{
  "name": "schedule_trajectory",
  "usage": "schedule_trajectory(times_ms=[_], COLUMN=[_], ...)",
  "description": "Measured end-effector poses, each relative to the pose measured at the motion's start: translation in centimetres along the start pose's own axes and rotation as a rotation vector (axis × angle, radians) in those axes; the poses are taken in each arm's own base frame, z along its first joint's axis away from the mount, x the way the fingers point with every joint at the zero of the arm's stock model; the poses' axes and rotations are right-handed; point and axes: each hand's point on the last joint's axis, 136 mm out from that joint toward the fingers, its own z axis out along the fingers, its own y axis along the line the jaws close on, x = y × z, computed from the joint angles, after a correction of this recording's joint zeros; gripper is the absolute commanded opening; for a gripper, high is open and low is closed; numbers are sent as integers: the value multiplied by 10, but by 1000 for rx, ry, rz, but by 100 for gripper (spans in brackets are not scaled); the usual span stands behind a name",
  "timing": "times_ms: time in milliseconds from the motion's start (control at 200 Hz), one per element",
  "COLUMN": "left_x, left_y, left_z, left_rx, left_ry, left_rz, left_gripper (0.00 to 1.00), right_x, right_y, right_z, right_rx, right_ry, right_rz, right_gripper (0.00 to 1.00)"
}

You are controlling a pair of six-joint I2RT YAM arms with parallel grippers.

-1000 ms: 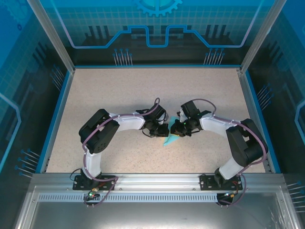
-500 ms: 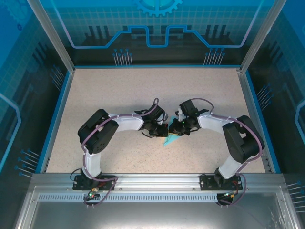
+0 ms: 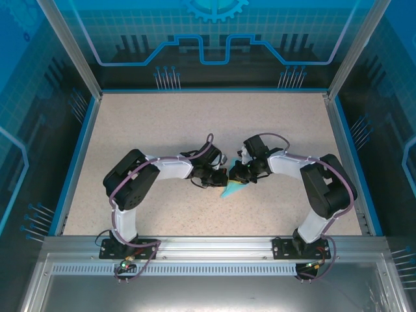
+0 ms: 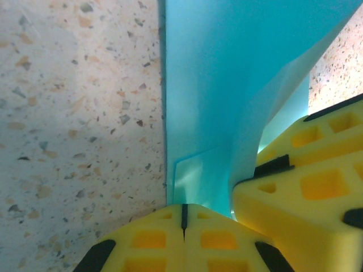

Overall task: Fold a paper plane with a square sheet of paper (pick it up from the middle)
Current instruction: Fourth fold the wing at the center of the table.

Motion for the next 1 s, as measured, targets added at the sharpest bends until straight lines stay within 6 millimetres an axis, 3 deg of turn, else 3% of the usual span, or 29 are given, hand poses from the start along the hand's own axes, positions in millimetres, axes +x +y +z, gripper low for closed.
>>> schedule_trajectory(times_ms=[240, 770, 995], left_x=[0, 3, 3], left_y=[1, 4, 4], left_z=[0, -5, -4], left_rx=[10, 7, 7], left_ry=[-3, -5, -5], left_rz=[-7, -13, -13], left_gripper=[0, 0, 0], right_x=[-1, -4, -7], right_y=[1, 2, 1], right_z=[2, 5, 3], right_rx=[0, -8, -9], right_ry=[3, 6, -3], right_rz=[1, -14, -12], right_gripper=[14, 29, 30])
